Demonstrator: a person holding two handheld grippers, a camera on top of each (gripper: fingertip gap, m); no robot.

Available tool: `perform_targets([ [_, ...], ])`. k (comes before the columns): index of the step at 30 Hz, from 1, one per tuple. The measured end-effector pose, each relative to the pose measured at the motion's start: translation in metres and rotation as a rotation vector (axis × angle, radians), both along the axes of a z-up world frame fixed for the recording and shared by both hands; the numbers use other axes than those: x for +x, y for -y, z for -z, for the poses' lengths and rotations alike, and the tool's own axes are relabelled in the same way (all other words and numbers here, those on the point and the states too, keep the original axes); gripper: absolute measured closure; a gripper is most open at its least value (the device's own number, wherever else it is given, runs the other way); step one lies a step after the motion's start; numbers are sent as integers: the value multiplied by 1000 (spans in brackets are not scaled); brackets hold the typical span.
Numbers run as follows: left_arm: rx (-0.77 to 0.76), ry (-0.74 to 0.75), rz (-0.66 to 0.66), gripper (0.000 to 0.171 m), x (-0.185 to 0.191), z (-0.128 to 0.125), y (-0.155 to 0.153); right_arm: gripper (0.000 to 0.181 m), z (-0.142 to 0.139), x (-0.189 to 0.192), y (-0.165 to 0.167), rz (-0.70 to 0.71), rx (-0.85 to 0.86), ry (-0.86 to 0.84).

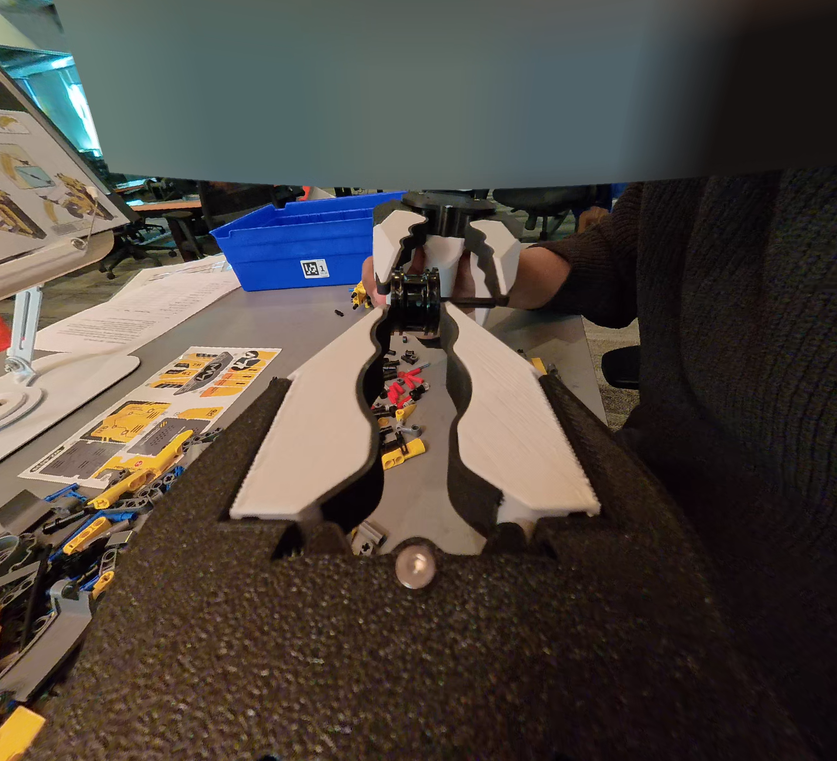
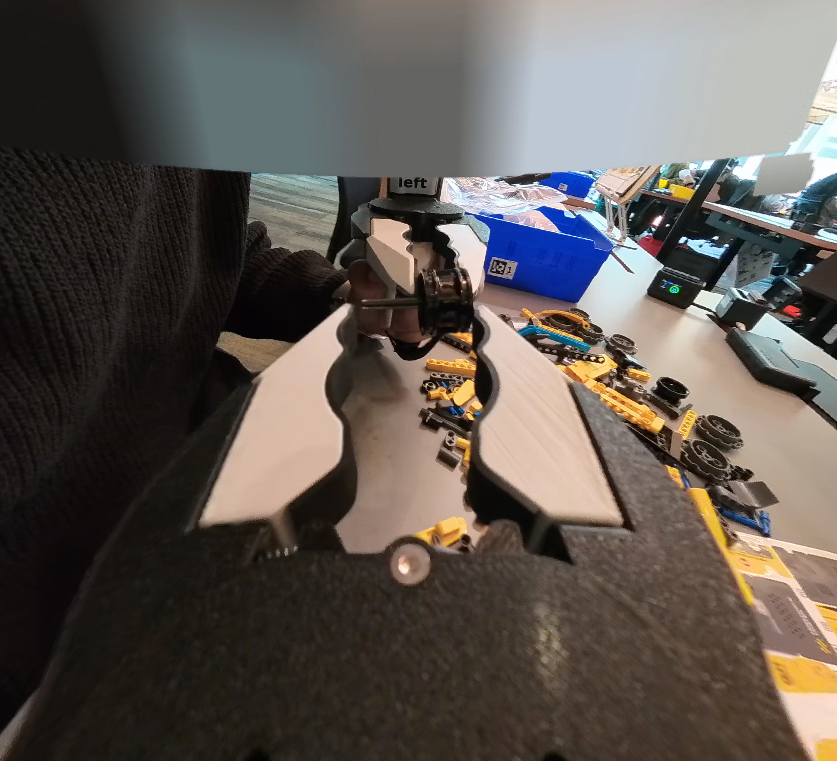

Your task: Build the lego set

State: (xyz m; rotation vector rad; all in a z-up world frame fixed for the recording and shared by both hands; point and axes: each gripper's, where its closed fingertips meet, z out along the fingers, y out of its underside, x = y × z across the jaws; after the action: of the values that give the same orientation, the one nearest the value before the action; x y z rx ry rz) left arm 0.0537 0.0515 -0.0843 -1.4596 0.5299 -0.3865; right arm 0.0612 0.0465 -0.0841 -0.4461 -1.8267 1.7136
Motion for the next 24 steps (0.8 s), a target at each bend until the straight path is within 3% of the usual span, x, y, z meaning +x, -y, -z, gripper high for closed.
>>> perform_targets([
  [3, 4, 9, -3, 151, -2, -1, 0, 121, -1, 3, 3, -34, -31, 21],
  [8, -1, -1, -8, 151, -1, 1, -1, 122, 3, 0, 3, -13, 2, 16],
  [13, -1, -5, -6, 151, 0, 1, -1, 132, 5, -4, 0, 29, 36, -6],
  [16, -3, -5, 26, 151, 5, 1, 0, 158, 4, -7, -6, 64, 39, -19],
  [24, 8, 35, 11, 151, -2, -4, 1, 125, -5, 4, 1, -34, -52, -2],
])
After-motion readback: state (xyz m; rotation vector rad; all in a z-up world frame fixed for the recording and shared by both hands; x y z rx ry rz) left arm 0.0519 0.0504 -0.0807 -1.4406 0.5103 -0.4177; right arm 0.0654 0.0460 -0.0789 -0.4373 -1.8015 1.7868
